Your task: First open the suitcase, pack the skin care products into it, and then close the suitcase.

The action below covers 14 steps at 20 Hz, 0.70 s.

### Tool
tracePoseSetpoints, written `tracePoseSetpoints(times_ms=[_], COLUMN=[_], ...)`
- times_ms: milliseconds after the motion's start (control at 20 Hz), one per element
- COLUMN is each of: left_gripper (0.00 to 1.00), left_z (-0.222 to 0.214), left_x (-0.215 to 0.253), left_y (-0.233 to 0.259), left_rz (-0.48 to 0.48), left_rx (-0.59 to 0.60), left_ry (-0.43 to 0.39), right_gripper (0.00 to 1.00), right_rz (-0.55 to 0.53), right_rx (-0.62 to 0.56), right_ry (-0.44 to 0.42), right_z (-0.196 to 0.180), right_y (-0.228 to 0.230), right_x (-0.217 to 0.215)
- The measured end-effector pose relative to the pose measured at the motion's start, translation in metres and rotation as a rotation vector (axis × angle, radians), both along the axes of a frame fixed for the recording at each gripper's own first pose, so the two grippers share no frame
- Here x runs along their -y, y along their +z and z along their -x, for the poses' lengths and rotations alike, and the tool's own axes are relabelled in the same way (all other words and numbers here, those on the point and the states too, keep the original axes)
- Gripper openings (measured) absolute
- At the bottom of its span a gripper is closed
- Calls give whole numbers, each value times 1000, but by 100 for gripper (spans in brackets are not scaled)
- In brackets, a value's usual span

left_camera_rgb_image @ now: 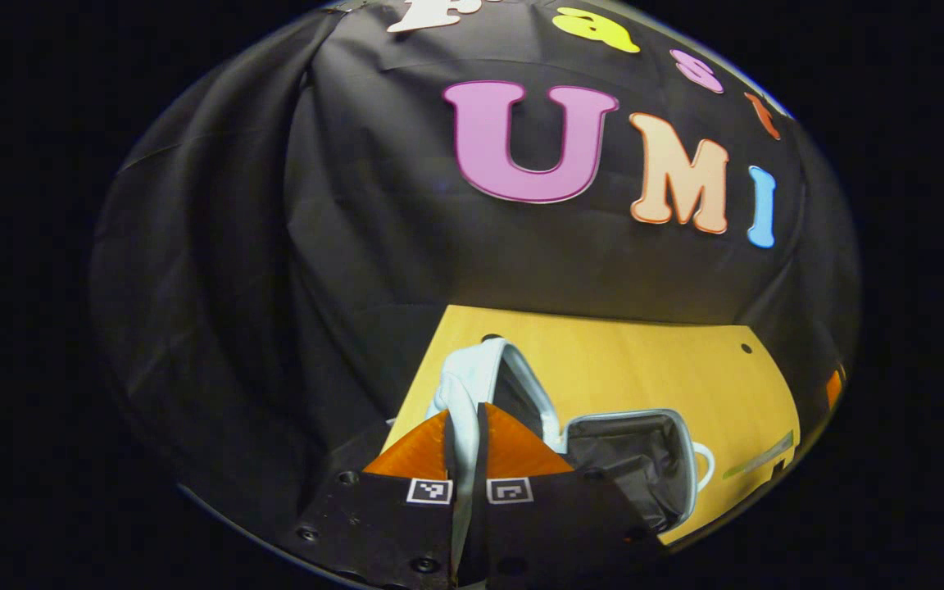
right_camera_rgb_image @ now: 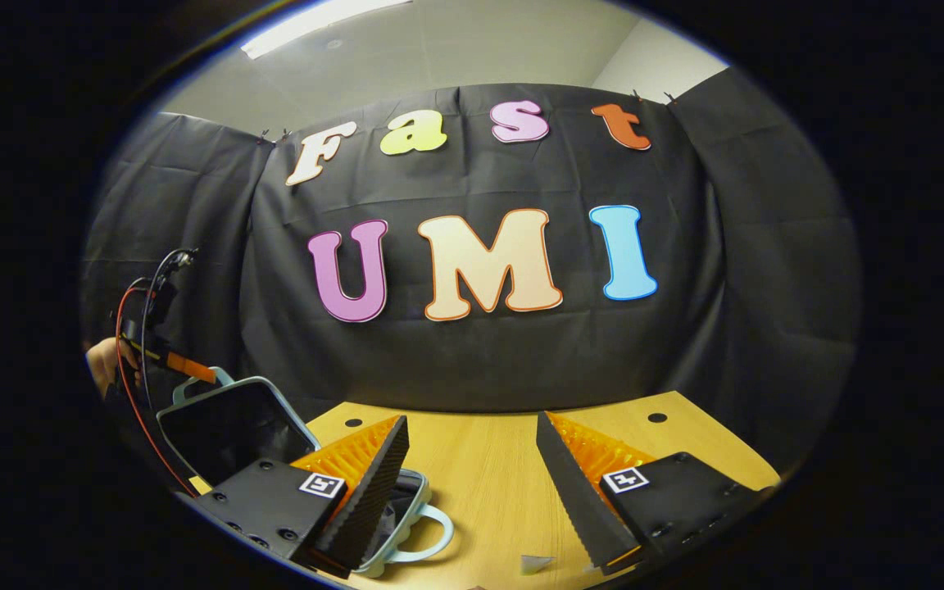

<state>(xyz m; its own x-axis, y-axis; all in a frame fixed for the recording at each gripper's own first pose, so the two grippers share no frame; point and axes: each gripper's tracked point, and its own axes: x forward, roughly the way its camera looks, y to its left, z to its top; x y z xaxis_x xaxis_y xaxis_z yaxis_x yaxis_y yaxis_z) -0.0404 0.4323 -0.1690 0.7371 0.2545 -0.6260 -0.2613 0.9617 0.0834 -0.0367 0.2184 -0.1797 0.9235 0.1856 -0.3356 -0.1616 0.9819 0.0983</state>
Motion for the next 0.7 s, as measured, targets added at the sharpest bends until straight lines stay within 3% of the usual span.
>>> tracePoseSetpoints(times_ms=[150,700], left_gripper=[0,0], left_z=[7,39], left_x=[-40,-99], left_y=[-11,-116], left_rz=[-12,23], left_rx=[0,-176], left_ry=[50,222], right_gripper=[98,96], right_rz=[7,33], right_rx=[-1,-34], right_ry=[-6,-9], right_z=[-4,-9], right_y=[1,-5], right_x=[-3,-2])
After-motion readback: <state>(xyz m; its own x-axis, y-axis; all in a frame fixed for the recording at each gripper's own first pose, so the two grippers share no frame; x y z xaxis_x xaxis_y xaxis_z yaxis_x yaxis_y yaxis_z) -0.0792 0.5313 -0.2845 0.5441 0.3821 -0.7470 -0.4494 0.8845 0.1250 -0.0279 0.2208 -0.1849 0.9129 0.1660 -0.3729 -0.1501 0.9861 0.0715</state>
